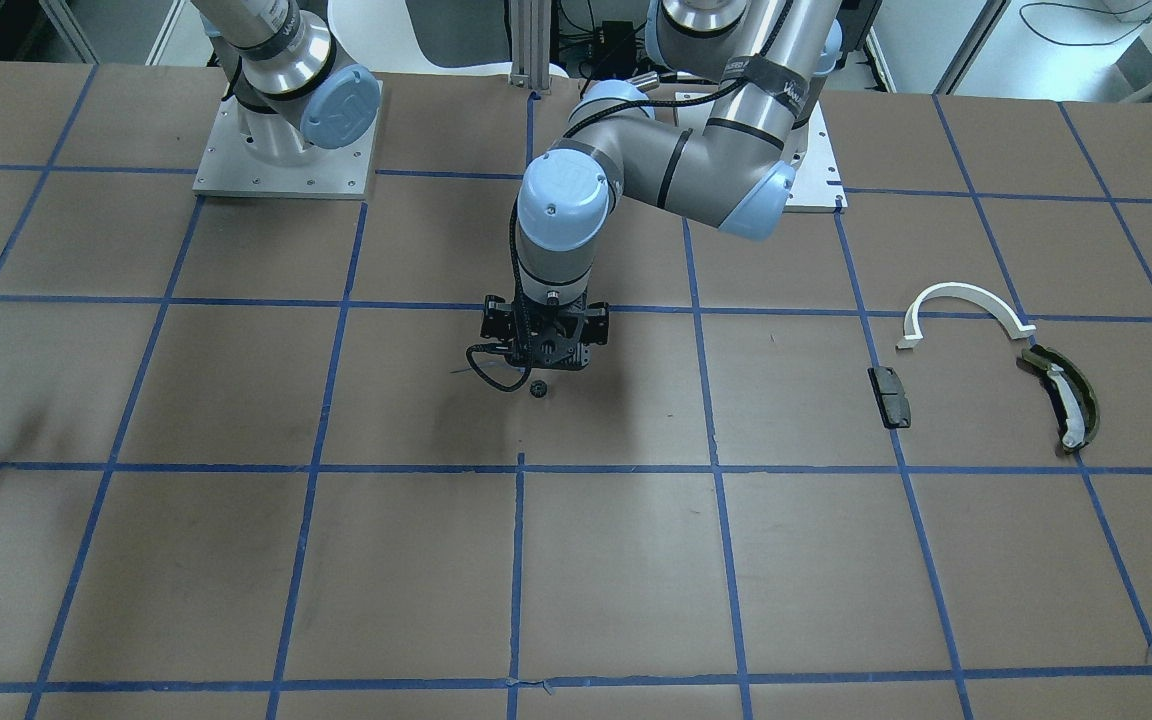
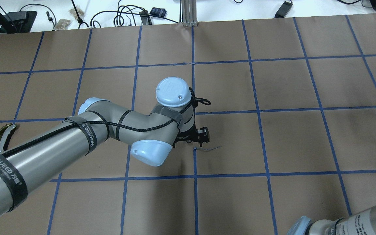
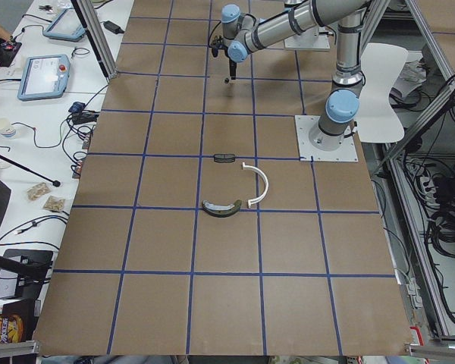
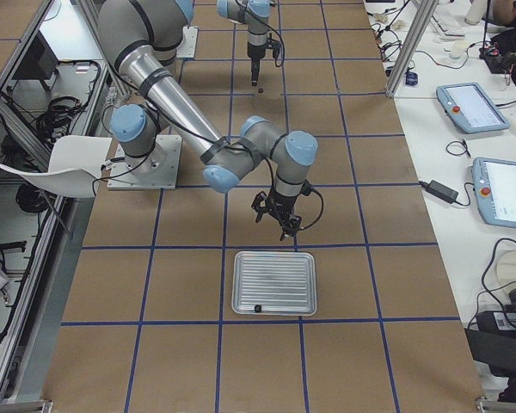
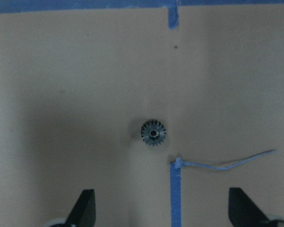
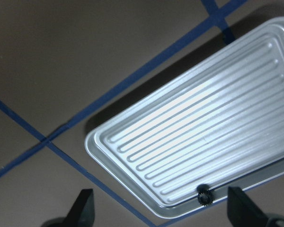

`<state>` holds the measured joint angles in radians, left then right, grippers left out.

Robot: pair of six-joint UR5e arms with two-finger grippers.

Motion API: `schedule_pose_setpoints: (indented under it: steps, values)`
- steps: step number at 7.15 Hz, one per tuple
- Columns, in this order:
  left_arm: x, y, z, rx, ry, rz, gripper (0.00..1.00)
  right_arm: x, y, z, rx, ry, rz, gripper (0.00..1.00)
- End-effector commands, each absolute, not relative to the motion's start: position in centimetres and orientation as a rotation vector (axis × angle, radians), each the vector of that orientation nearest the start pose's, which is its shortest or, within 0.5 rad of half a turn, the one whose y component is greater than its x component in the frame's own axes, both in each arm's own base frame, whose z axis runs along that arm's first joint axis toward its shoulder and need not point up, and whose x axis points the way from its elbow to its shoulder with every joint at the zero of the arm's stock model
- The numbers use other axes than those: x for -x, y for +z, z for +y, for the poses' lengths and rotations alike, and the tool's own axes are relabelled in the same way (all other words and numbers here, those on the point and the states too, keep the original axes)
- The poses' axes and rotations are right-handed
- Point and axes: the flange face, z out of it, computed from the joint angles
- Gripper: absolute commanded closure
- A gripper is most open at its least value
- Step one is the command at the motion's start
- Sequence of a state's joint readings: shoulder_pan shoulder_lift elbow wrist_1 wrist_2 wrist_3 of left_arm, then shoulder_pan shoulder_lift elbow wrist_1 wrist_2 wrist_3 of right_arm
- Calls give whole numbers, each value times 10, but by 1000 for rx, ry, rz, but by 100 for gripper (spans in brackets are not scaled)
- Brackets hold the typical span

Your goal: Place bearing gear from tray to pile

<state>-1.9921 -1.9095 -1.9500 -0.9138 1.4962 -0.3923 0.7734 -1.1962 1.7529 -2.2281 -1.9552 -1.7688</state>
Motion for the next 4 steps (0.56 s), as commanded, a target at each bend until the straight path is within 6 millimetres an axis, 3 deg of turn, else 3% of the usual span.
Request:
schedule_pose_setpoints:
  steps: [1,3,4]
  values:
    - [351,186,-441,31,32,3213,0,403,242,-489,1695,604,3021,0]
    - [349,166,-445,67,77,3200,0,425,221,-473,1713,634,2954,0]
    - [350,167,-451,72,67,3202,0,436,203,-466,1759,639,2889,0]
